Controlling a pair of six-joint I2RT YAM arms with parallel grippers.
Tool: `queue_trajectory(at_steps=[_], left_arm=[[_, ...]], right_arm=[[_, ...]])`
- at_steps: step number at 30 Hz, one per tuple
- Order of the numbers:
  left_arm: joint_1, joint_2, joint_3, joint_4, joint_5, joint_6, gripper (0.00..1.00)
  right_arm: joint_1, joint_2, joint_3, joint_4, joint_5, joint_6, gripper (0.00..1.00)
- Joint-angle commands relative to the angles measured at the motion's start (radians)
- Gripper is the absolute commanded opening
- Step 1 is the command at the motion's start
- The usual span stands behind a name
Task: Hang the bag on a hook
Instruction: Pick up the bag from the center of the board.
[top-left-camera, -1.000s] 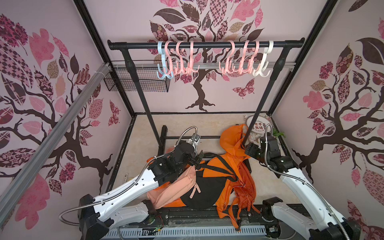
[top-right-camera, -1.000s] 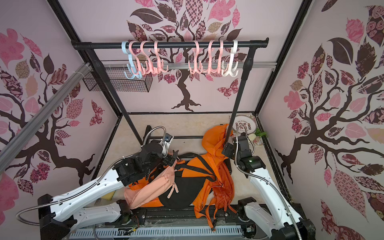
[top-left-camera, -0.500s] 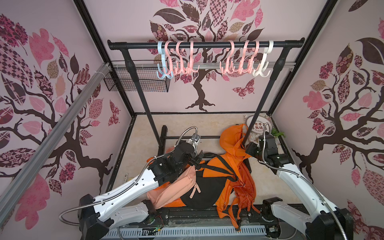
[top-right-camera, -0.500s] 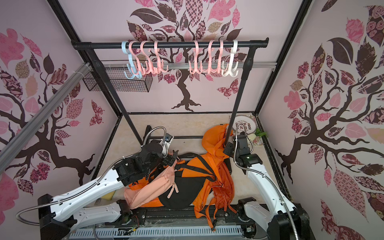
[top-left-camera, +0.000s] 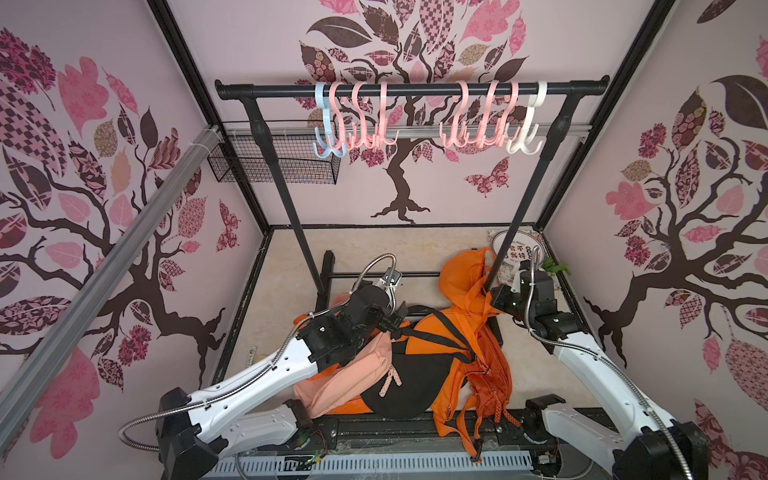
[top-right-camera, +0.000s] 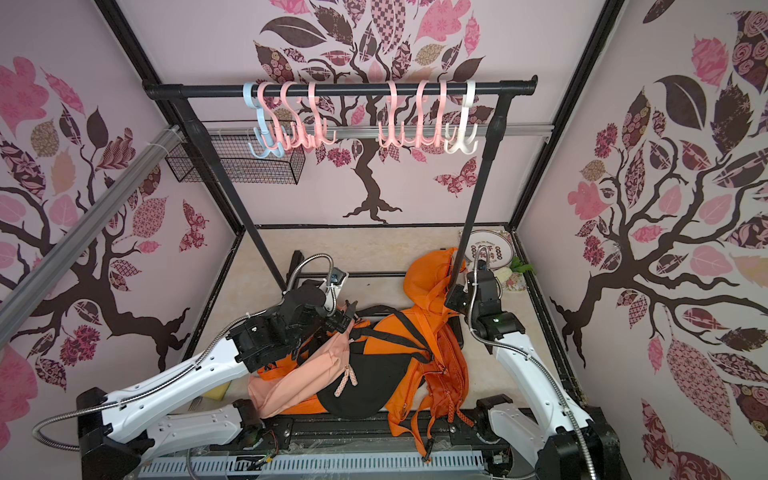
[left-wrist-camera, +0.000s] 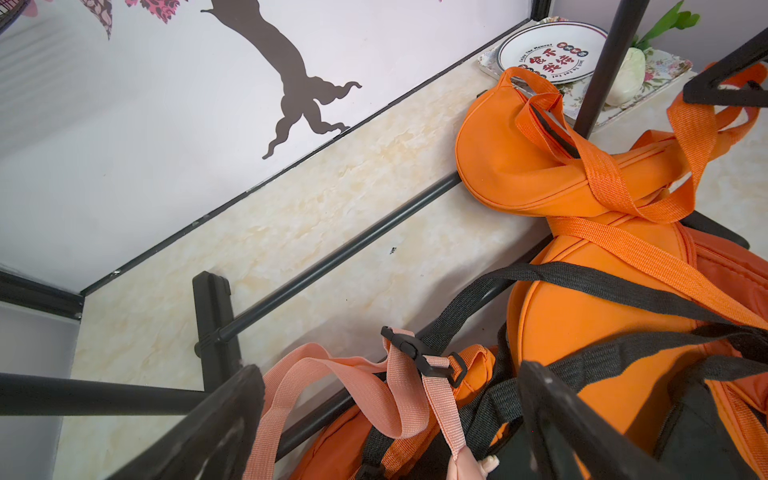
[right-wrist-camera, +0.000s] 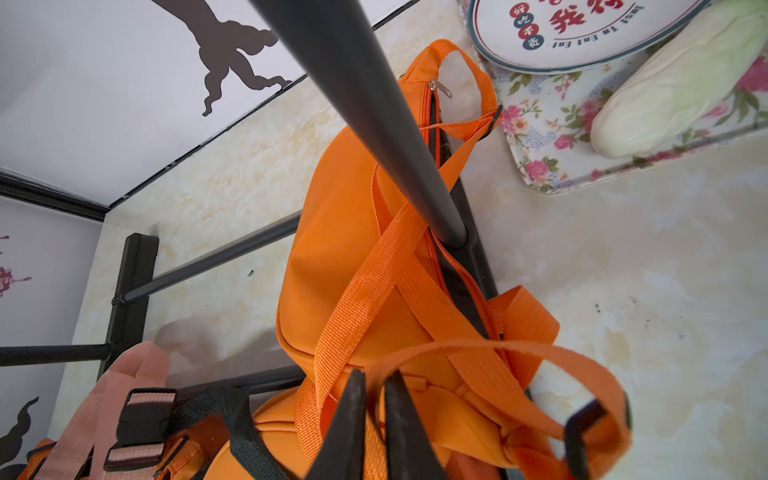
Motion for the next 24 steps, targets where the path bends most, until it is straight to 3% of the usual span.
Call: queue_trajectory(at_steps=[1,3,13,20,24], left_arm=[[-0.003,0.003,-0.034,0.032,0.02,0.006,0.98],[-0.005,0.001,-0.04,0.039,0.045,0.015,0.98],[-0.024,-0.039,-0.08,0.173,0.228,0.094,0.98],[-0.032,-0.051,-0.057,0.38,0.371,0.165,0.98],[-0.034,-0.004,-0.046,0.495,0.335,0.222,0.98]], right_arm=[[-0.002,-0.012,0.037,0.019,-0.039,-0.007,0.06],[-0.003,-0.023,0.062,0.019,-0.085,-0.007,0.0],[-0.001,-0.223,0.215,0.014,-0.363,0.119,0.0],[-0.001,-0.18,0.48,-0.061,-0.599,0.157,0.0],[0.0,-0.098,0.631,-0.122,-0.744,0.182,0.0]])
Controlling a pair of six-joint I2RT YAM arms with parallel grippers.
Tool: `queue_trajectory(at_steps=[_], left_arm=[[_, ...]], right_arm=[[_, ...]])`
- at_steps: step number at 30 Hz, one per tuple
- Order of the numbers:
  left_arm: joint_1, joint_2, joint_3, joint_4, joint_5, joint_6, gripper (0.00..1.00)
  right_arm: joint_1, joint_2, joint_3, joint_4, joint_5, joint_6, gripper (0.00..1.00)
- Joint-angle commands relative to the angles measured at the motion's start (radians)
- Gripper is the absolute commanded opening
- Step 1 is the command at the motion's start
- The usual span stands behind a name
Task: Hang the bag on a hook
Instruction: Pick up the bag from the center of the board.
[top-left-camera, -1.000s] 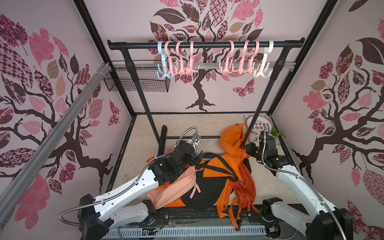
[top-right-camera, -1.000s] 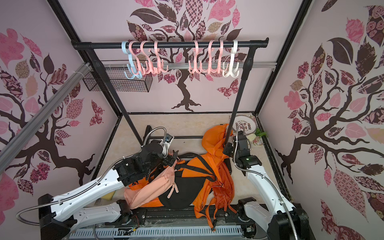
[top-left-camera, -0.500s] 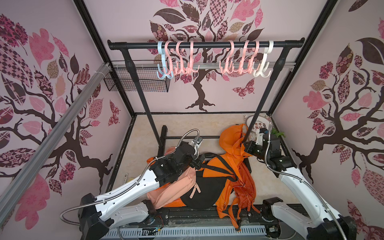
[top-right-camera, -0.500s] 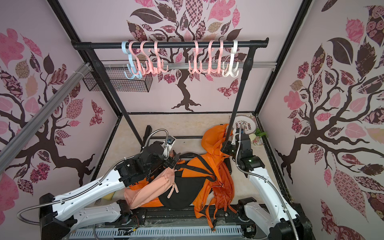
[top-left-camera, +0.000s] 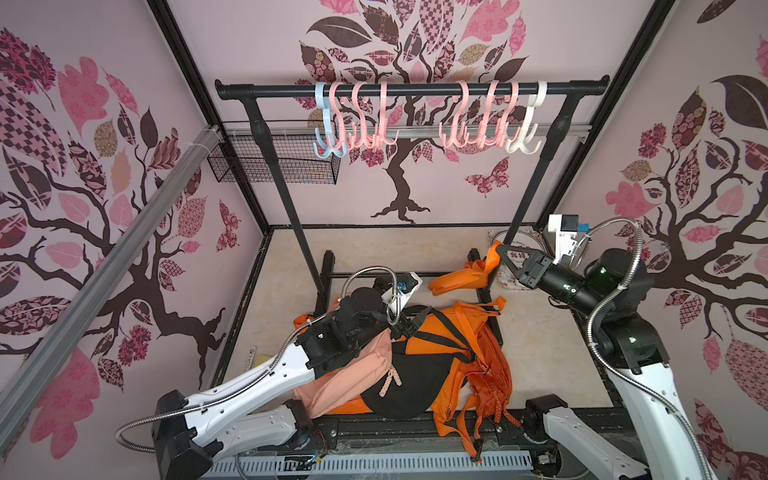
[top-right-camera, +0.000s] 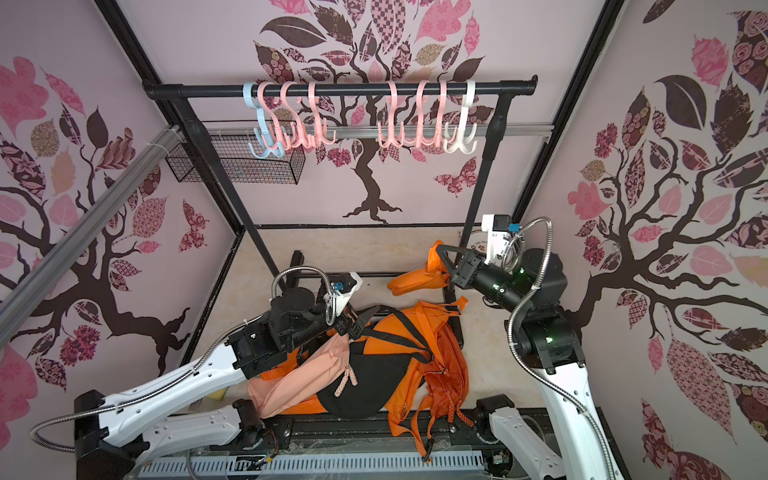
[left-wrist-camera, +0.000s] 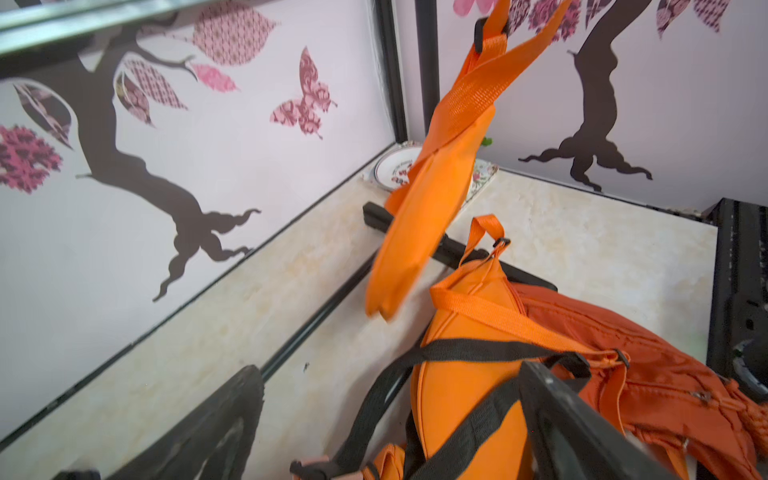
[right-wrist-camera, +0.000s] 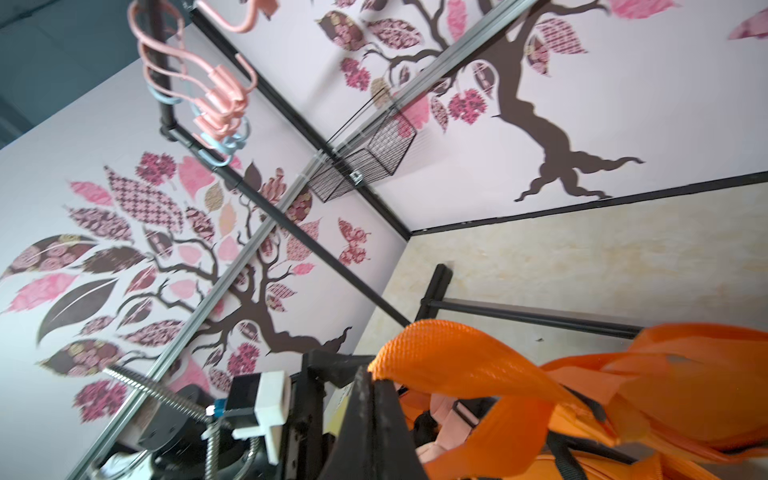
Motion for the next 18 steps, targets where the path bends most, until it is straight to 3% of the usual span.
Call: queue_trajectory(at_steps=[1,5,12,18], left_arm=[[-0.004,0.043,0.017,0.172,-0.003,0.064,0.98],[-0.004,0.083,0.057,0.224,-0.057,0.078,0.98],[-0.012,0.073,-0.013,0.275,0.173,0.099,0.98],[-0.03,0.147,-0.021,0.368,0.138,0.168,0.98]], right_arm=[[0.0,0.058,0.112,-0.05,-0.197,0.038,0.0],[-0.001,0.099,0.223,-0.103,-0.28,0.031,0.0],[0.004,0.085,0.215,-0.144,-0.285,0.003,0.0],[0.004,0.062,0.175,-0.084,-0.34,0.041,0.0]])
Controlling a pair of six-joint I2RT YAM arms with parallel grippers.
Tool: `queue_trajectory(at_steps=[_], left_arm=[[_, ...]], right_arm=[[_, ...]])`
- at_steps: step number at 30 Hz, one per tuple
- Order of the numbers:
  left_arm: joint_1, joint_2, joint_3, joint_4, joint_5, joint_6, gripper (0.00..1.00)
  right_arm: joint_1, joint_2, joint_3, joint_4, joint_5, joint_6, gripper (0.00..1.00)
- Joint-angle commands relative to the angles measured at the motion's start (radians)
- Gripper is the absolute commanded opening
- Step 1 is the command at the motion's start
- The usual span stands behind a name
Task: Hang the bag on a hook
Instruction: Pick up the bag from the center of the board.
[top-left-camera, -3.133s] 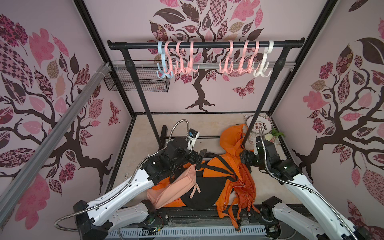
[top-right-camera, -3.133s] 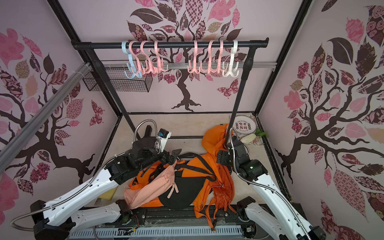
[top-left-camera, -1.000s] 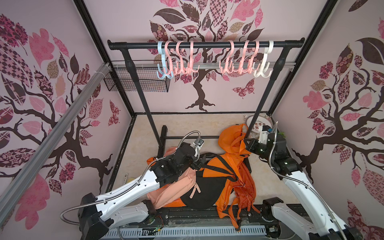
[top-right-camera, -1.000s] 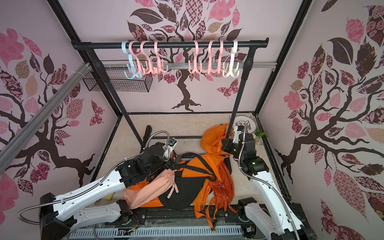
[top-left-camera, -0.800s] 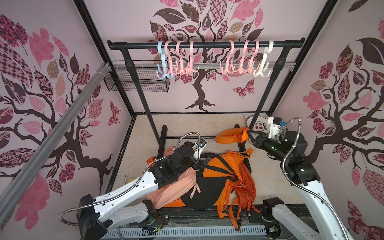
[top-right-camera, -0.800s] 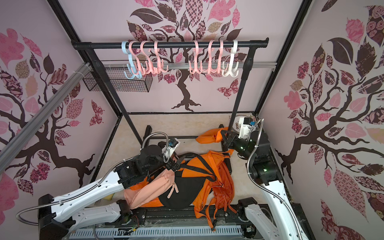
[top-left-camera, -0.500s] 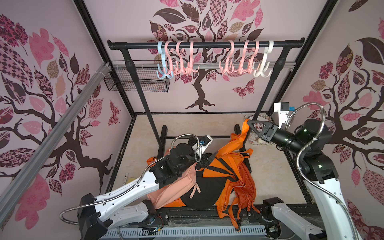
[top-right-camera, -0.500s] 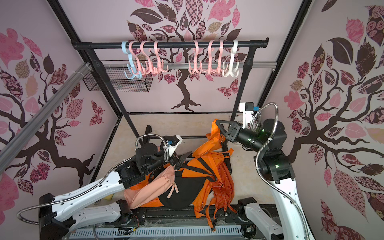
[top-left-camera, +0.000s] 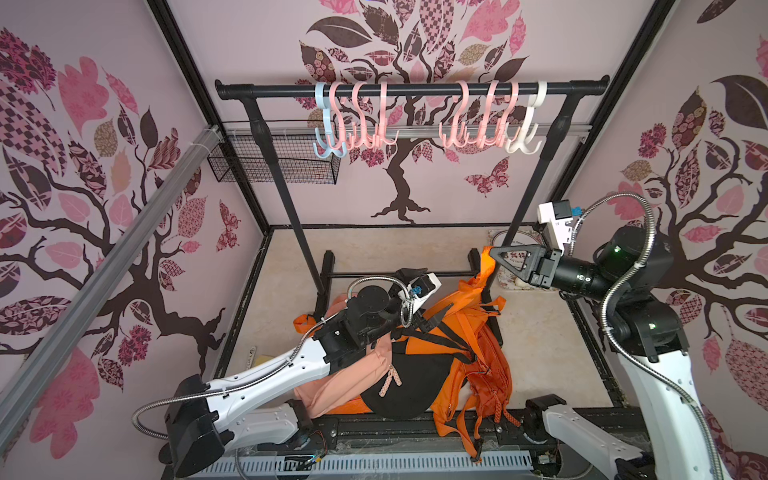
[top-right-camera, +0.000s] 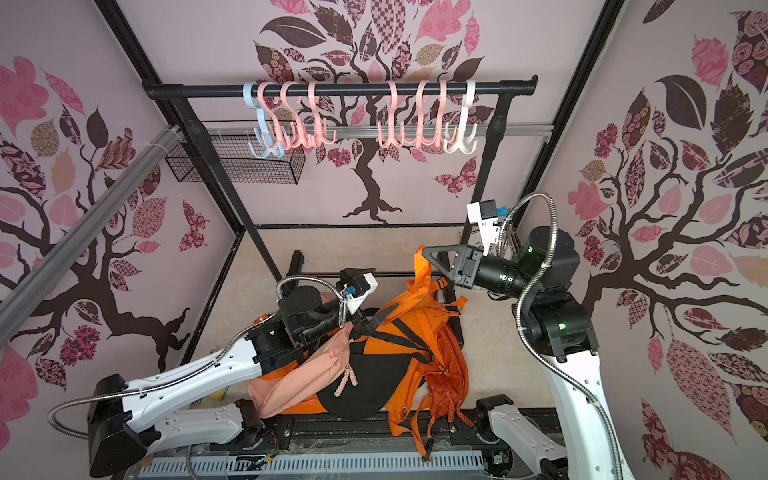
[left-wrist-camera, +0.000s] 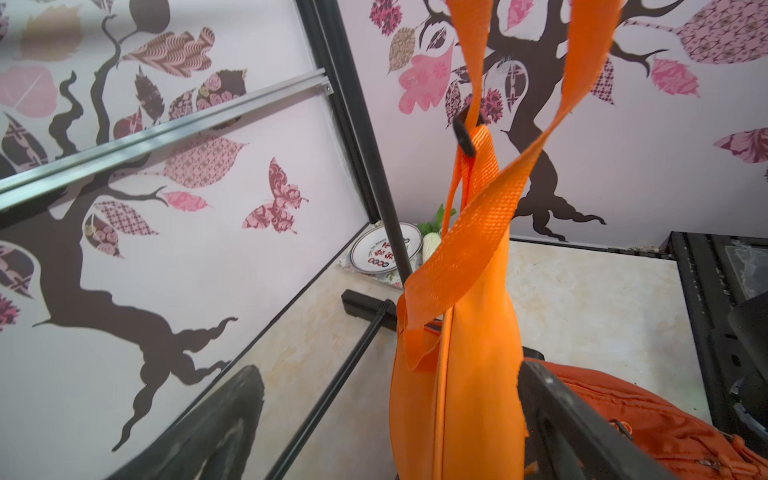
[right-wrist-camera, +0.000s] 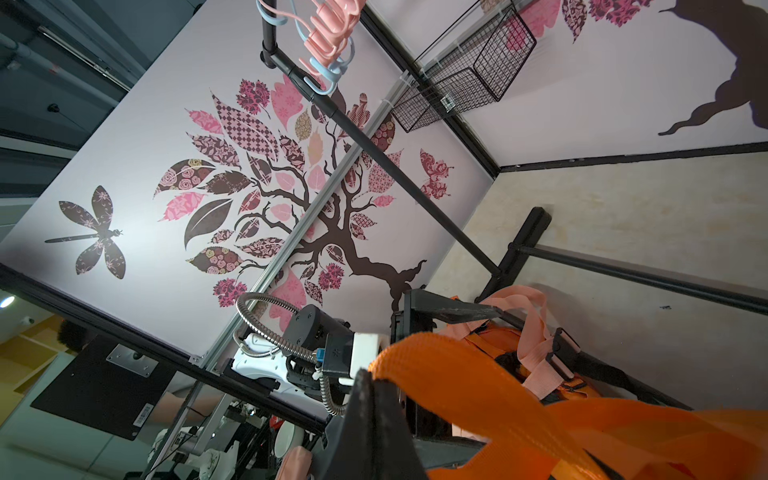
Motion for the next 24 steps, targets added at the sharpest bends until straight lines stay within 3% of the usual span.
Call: queue_trajectory(at_steps=[1,6,15,18,24], left_arm=[[-0.002,0.054,-0.012,0.093,0.017,0.049,0.98],[-0.002,0.139,0.045,0.152,0.053,0.036,0.98],[-0.002,0.235,0.09,0.305,-0.002,0.032,0.94],[-0.002,0.215,0.095,0.312,-0.012,-0.017,0.91],[-0.044,0.168,0.088,0.269,0.105,-0.125,0.89]], right_arm=[[0.003,-0.022,-0.001,0.049,-0.059,0.023,0.0],[0.004,-0.037,0.001,0.068,-0.099,0.047,0.0],[0.009,-0.107,-0.092,0.039,-0.115,0.024,0.0],[0.008,-0.106,-0.088,-0.061,-0.039,-0.05,0.0],[0.008,-0.084,-0.037,-0.201,0.158,-0.15,0.0]])
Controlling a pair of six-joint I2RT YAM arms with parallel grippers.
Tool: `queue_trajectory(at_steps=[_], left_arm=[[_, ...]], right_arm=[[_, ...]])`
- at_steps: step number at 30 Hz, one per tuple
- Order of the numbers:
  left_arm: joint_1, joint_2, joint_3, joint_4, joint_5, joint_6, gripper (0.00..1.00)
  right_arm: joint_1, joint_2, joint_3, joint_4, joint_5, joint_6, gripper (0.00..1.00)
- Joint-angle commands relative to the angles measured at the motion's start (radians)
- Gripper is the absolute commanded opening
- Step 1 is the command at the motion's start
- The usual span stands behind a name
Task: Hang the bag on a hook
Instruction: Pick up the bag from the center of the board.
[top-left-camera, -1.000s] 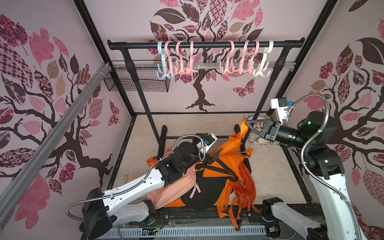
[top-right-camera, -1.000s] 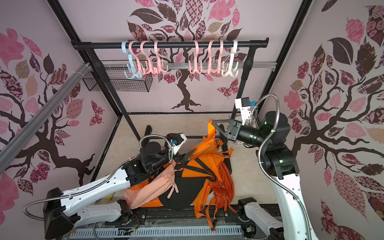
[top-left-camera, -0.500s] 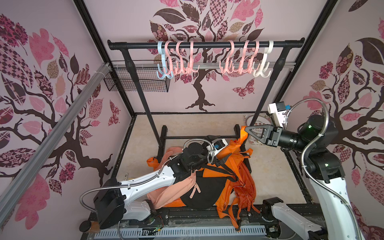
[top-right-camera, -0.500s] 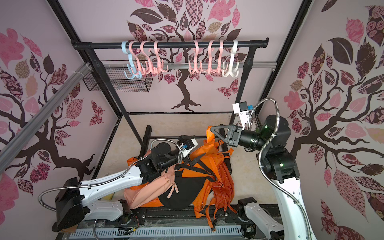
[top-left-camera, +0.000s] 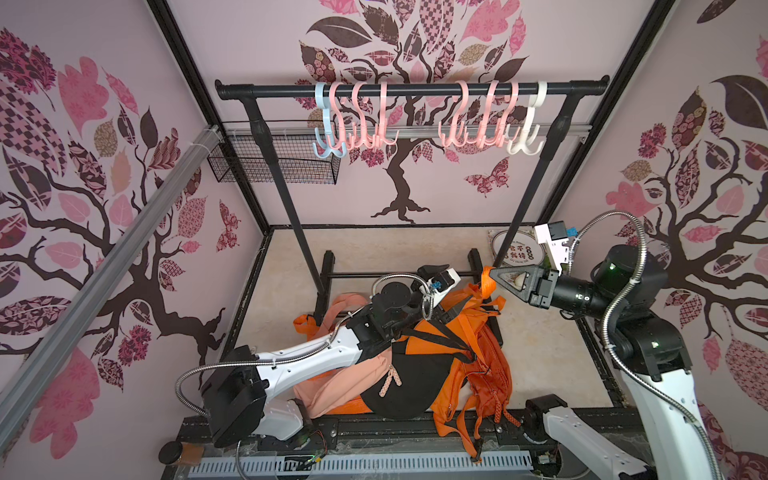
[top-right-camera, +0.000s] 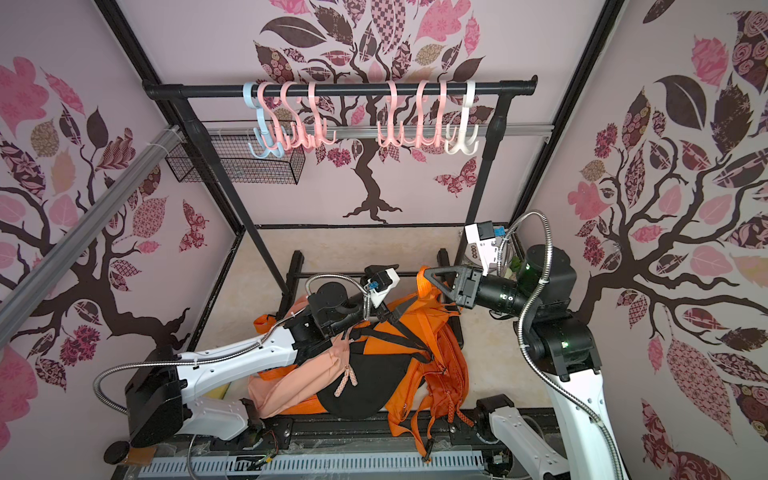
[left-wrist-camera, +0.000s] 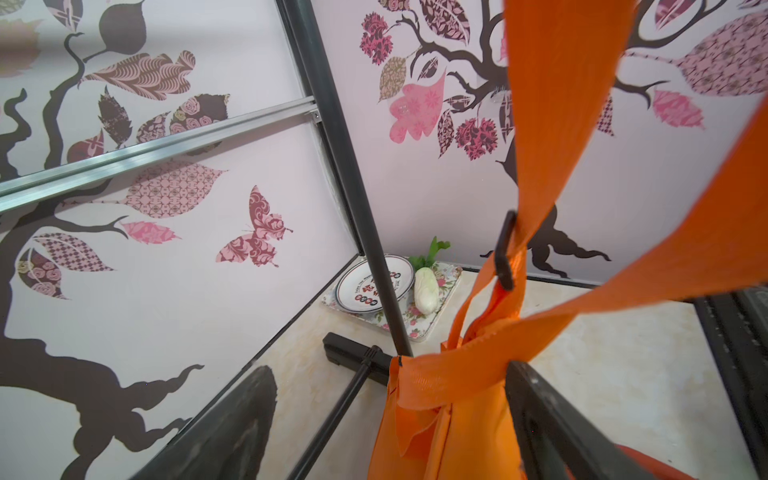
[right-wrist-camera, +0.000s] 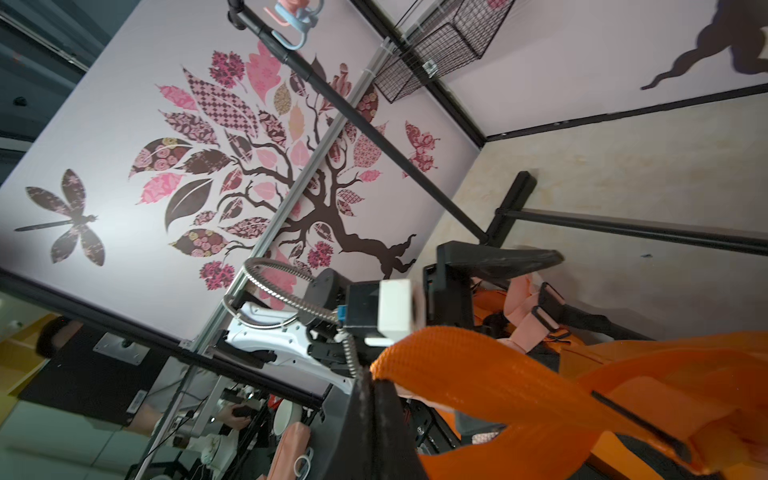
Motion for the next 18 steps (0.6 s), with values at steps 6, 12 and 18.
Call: queue_trajectory(at_steps=[6,12,18], left_arm=[[-0.032,-0.01,0.051,-0.05,0.233,-0.104,0.9],[-0.034,0.044,0.069,-0.085,0.142,-0.006,0.77],[-0.007,0.129,0.151,-0.061,0.118,0.019,0.57]], right_arm=[[0.003,-0.016,0.014,-0.046,0.099,-0.045,0.0],[0.003,-0.026,0.019,-0.063,0.085,-0.046,0.0],[0.004,-0.039,-0.005,-0.044,0.048,-0.028,0.0]])
